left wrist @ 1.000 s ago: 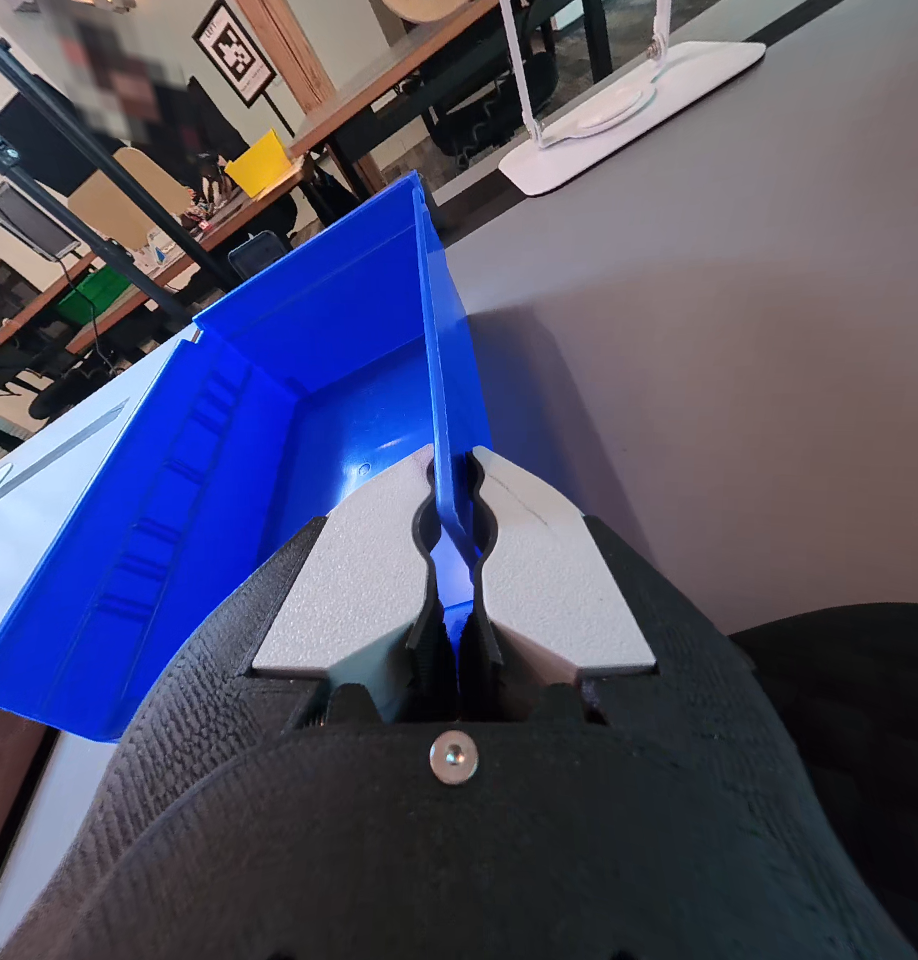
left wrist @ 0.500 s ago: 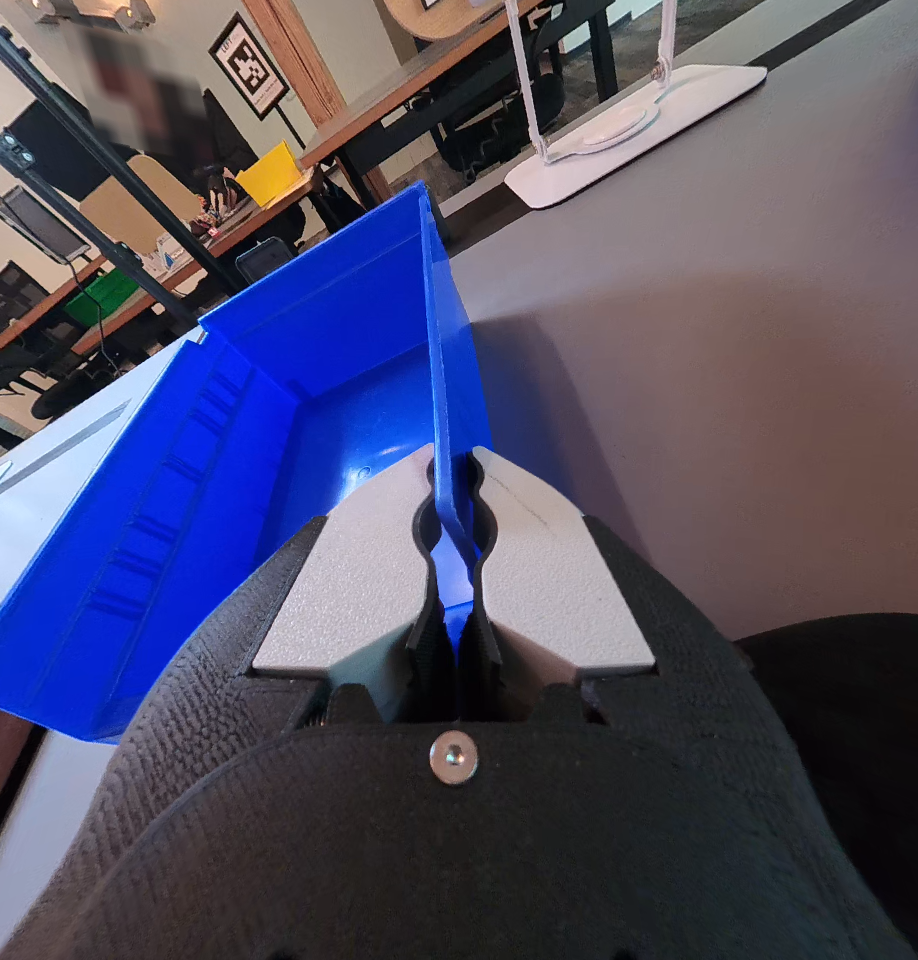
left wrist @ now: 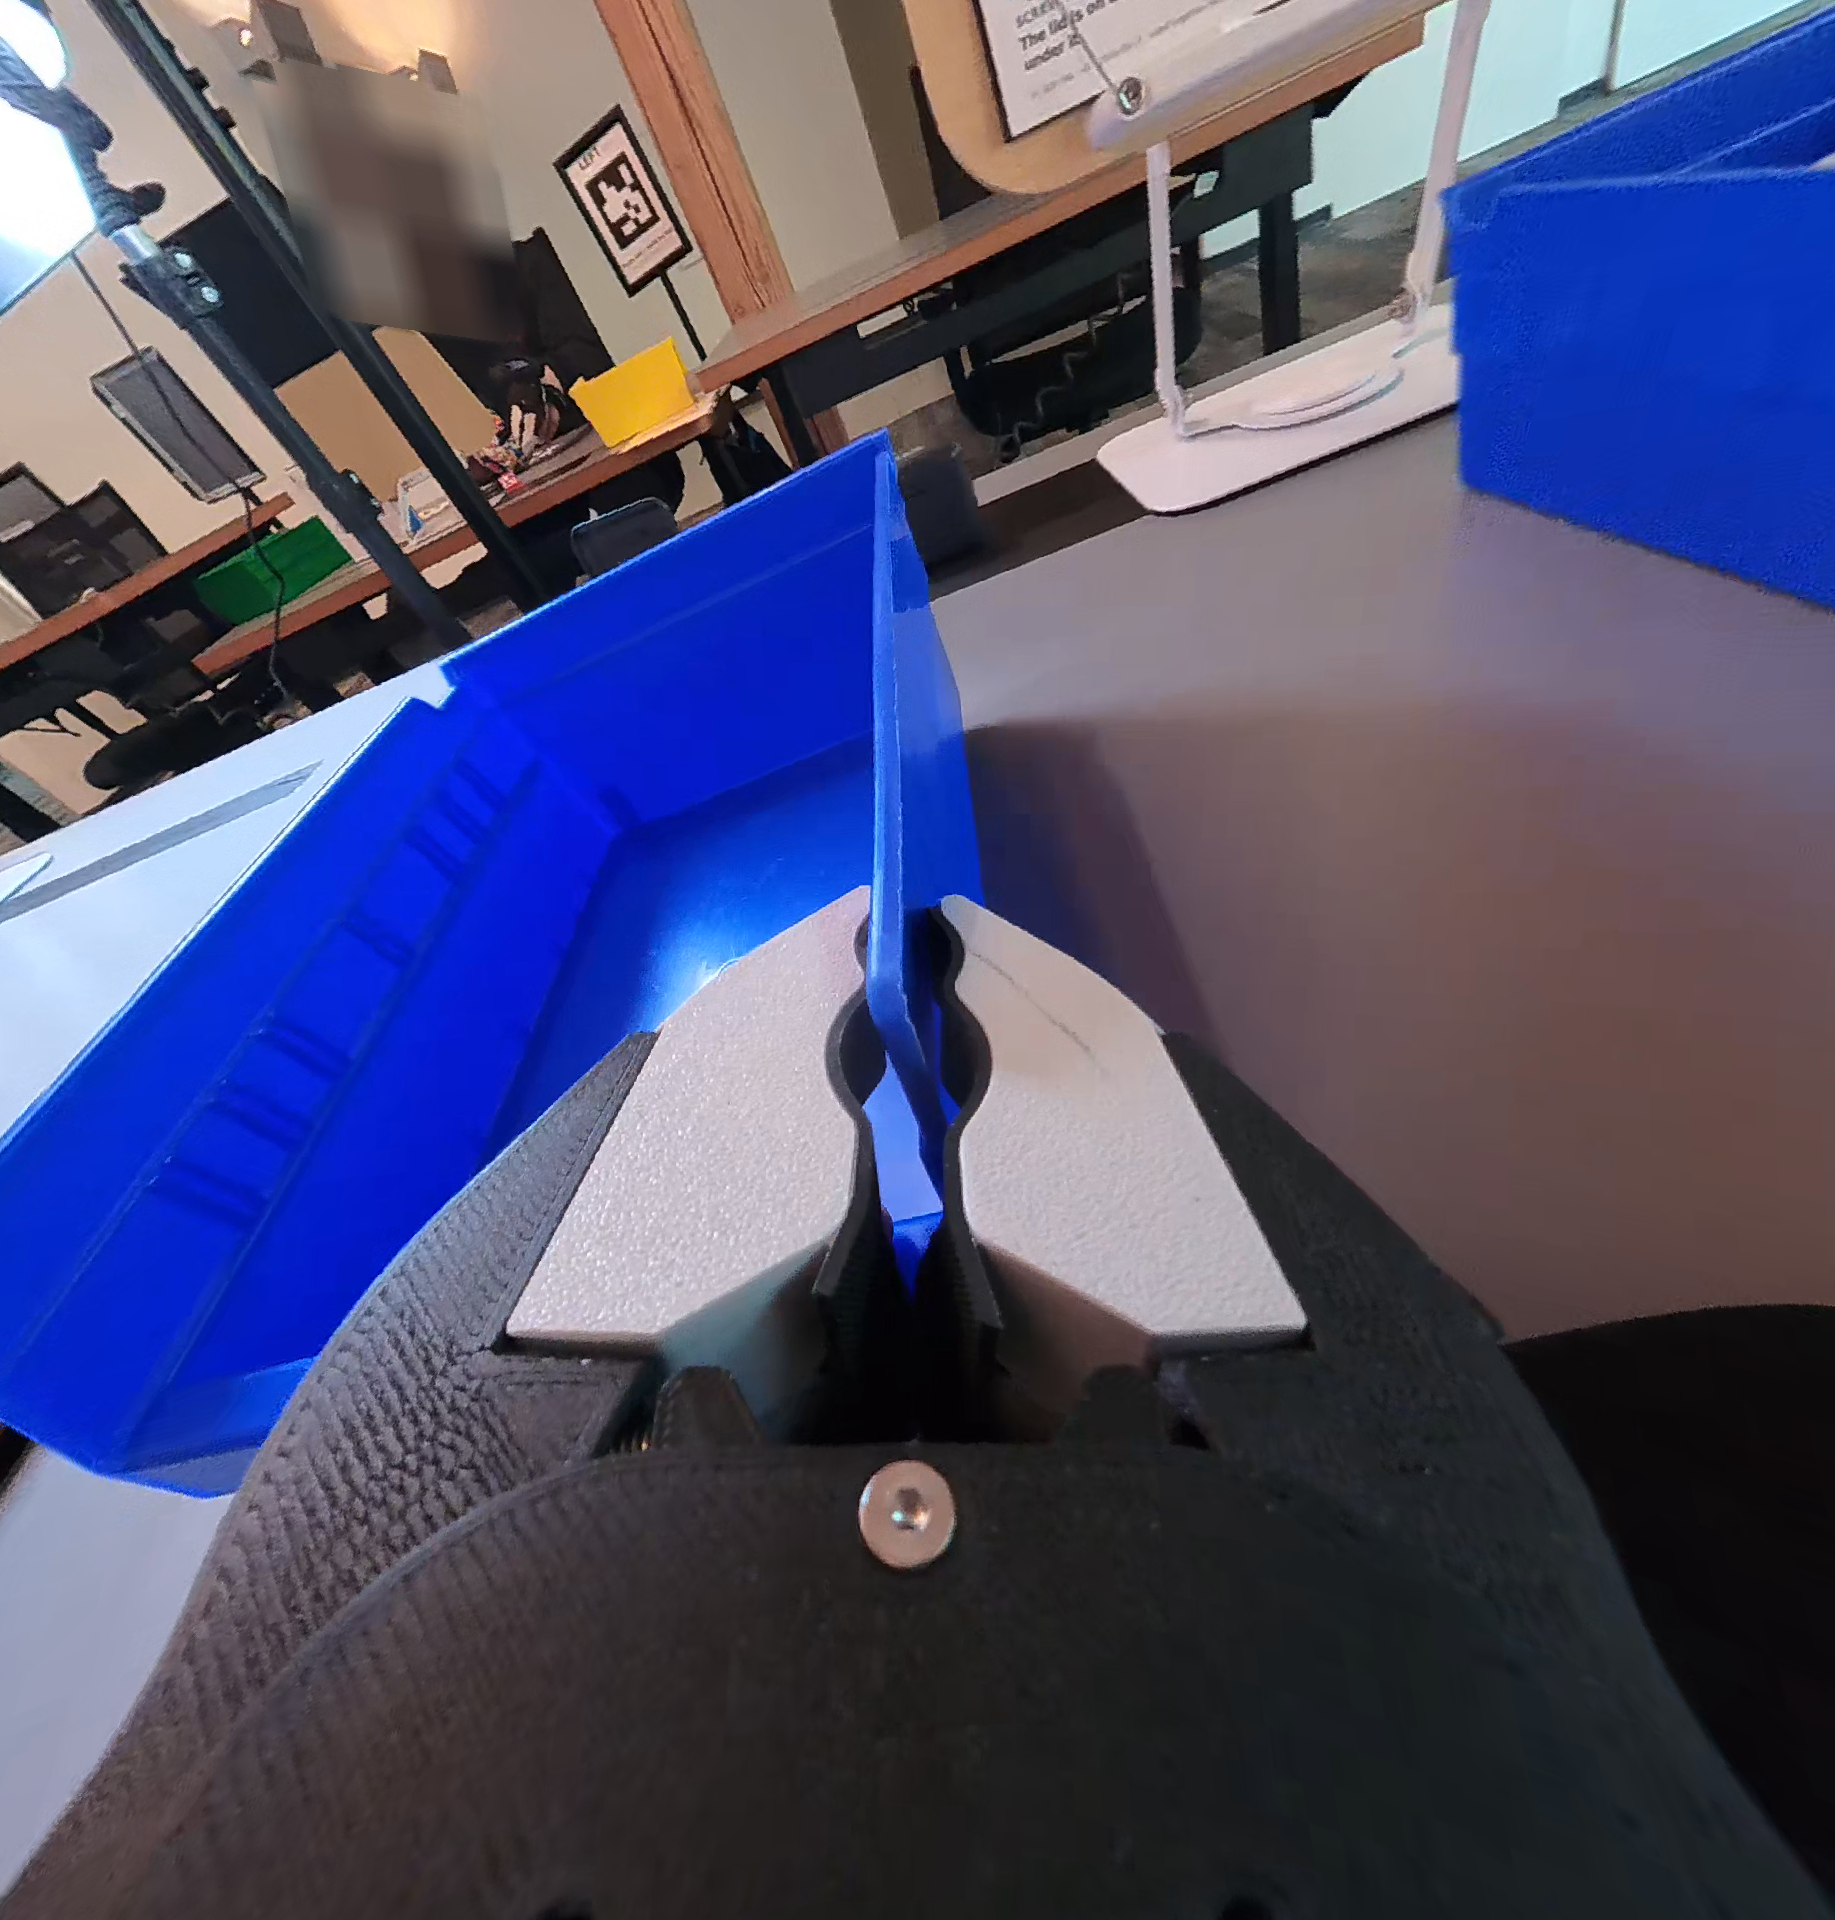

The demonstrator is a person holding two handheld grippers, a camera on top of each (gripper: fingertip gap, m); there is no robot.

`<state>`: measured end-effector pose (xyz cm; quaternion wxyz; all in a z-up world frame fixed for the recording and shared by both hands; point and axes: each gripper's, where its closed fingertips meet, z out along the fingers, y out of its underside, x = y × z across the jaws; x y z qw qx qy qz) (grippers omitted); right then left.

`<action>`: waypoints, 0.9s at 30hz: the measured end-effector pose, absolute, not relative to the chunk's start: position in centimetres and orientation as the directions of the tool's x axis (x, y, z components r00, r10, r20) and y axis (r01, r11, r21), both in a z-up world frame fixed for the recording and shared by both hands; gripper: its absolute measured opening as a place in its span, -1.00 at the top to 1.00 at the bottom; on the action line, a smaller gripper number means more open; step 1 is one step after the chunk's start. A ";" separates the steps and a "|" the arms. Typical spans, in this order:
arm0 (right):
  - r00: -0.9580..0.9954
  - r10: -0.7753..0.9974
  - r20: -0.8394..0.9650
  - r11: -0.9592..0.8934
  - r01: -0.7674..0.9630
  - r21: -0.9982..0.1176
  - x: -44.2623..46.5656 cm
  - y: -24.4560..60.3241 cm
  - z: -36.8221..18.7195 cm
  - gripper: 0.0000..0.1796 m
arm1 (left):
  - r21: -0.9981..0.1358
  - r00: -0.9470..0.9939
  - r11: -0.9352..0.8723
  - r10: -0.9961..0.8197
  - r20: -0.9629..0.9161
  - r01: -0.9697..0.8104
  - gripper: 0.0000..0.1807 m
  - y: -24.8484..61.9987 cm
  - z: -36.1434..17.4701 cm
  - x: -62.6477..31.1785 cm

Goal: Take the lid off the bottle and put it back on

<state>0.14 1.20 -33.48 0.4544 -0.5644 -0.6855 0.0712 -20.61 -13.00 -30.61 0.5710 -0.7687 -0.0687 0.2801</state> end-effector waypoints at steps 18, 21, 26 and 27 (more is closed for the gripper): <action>-0.230 0.861 0.453 0.496 0.573 -0.652 -15.0 -8.0 -33.7 0.55 | -0.945 0.938 -0.291 0.263 -0.227 -0.147 0.38 -15.3 -29.4 -20.2; -0.303 0.865 0.399 0.501 0.542 -0.674 -16.1 -9.7 -34.0 0.32 | -0.982 0.962 -0.160 0.236 -0.138 -0.101 0.35 -18.5 -26.2 -21.2; -0.350 0.903 0.251 0.402 0.480 -0.779 -16.4 -11.5 -32.7 0.15 | -0.995 0.856 0.071 0.517 -0.019 -0.065 0.34 -26.3 -23.1 -30.3; -0.323 0.910 0.259 0.388 0.446 -0.806 -16.4 -11.7 -31.6 0.10 | -0.994 0.817 0.087 0.577 -0.004 -0.066 0.34 -27.6 -23.5 -32.5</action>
